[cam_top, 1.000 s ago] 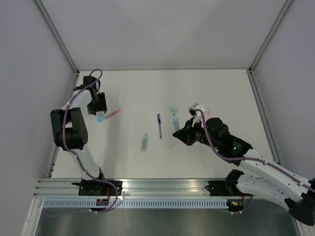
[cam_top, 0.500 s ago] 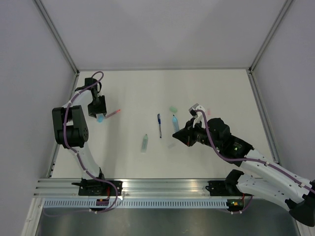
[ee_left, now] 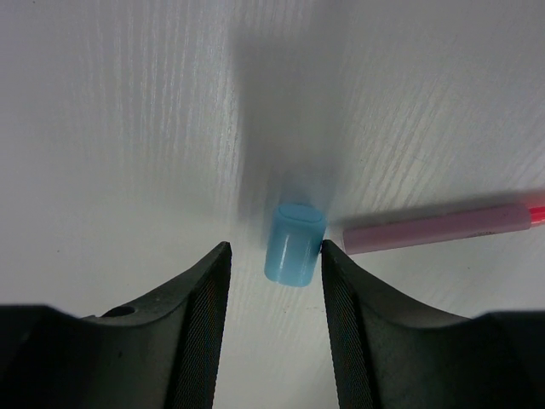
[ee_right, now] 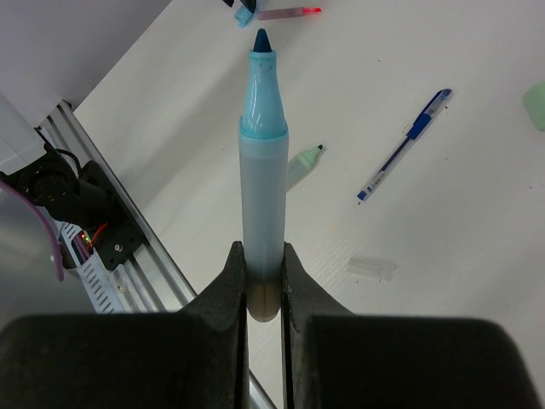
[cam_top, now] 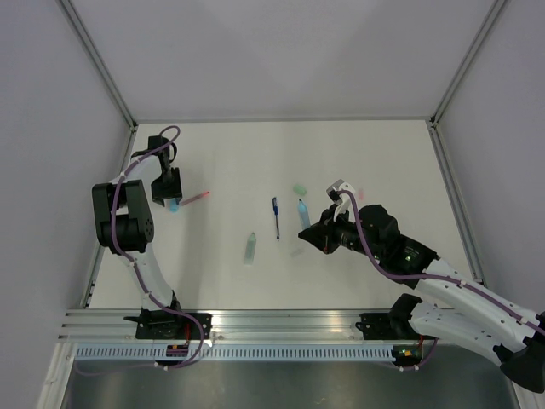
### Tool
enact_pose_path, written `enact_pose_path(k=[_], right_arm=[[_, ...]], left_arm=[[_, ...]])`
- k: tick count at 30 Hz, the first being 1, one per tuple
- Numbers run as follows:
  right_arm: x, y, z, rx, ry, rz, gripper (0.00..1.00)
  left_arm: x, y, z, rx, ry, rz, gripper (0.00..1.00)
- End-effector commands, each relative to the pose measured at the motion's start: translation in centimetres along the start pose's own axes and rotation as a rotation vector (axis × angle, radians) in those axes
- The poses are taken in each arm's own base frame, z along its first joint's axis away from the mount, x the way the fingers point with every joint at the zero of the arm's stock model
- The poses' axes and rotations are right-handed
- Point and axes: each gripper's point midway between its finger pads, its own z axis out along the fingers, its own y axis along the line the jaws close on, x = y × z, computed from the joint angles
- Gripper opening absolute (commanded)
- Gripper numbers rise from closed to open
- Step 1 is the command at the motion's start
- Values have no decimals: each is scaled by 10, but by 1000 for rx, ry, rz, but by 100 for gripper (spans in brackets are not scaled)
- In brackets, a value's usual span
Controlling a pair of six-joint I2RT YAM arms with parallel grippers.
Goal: Insert the pens into the pen caps
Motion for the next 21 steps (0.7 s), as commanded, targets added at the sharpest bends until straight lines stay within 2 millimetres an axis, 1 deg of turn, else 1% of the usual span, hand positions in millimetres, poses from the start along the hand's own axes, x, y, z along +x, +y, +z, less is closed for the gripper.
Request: enact_pose_path(k=[1, 8, 14, 21], right_arm=[[-9, 2, 0, -15, -40, -16, 0], [-9, 5, 0, -28, -35, -15, 0], [-9, 5, -1, -30, -39, -16, 0], [-10, 5, -2, -30, -43, -19, 0]], left_arm=[[-11, 11, -1, -46, -15, 28, 52], [-11, 7, 2, -28, -10, 32, 51], [-5, 6, 12, -27, 28, 22, 50], [-2, 4, 19, -28, 52, 23, 46]])
